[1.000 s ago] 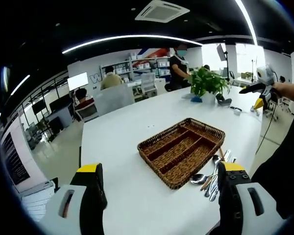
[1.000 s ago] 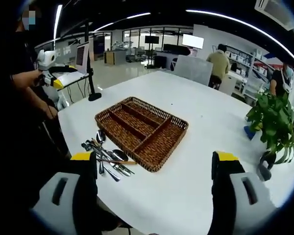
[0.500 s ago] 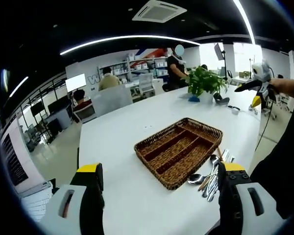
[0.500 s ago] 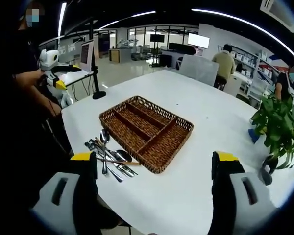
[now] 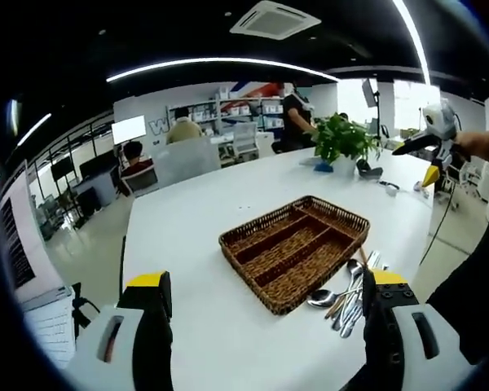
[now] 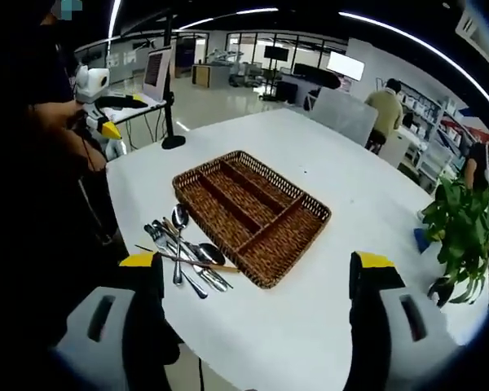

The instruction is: Arrange the knives, forks, and spoons in their matching storage slots by inserting each utensil handle-first until every utensil is classified and aligned in the correct compartment

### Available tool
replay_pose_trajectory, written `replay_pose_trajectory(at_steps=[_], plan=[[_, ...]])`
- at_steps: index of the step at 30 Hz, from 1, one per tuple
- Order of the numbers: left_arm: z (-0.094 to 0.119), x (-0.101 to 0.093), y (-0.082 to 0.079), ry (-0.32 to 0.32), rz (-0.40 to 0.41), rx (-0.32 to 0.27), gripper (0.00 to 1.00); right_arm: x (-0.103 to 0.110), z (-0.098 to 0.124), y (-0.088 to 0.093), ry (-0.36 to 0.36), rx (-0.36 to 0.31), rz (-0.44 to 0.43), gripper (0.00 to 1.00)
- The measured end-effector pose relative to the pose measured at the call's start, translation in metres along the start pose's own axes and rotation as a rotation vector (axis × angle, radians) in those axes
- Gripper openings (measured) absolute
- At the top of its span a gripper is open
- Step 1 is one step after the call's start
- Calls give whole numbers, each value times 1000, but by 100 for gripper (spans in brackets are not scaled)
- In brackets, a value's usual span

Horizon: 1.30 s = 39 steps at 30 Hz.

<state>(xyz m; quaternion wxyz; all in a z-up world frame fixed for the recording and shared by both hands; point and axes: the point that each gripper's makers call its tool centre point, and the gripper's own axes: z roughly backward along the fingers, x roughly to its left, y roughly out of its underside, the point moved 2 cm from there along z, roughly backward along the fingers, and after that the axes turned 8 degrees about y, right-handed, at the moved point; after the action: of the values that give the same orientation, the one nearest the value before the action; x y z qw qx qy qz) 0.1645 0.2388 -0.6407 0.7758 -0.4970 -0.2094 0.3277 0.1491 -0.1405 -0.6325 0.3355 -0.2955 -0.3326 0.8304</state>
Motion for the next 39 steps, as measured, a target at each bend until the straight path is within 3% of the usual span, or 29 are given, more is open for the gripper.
replay_pose_trajectory(at_steps=[2, 3, 7, 12, 16, 19, 23, 28, 36, 39], plan=[[2, 9, 1, -36, -21, 12, 99, -2, -7, 7, -27, -14, 22, 97], [7, 16, 3, -85, -5, 48, 99, -3, -11, 13, -46, 3, 26, 97], [17, 13, -13, -127, 9, -8, 99, -1, -20, 11, -117, -67, 97, 93], [19, 6, -11, -163, 7, 13, 99, -3, -33, 13, -142, -66, 110, 89], [13, -6, -16, -154, -15, 4, 99, 7, -43, 16, -198, -75, 230, 87], [6, -12, -14, -147, -33, 44, 99, 6, -47, 18, -200, -59, 231, 83], [1, -15, -20, -139, -49, 28, 99, 7, -49, 13, -224, -95, 238, 76], [2, -13, -23, -162, -36, 6, 99, 18, -61, 17, -296, -75, 274, 77], [1, -17, -10, -157, -28, 34, 99, 40, -74, 31, -393, -102, 270, 65], [2, -17, -9, -155, -17, 30, 99, 44, -83, 39, -393, -77, 313, 59]])
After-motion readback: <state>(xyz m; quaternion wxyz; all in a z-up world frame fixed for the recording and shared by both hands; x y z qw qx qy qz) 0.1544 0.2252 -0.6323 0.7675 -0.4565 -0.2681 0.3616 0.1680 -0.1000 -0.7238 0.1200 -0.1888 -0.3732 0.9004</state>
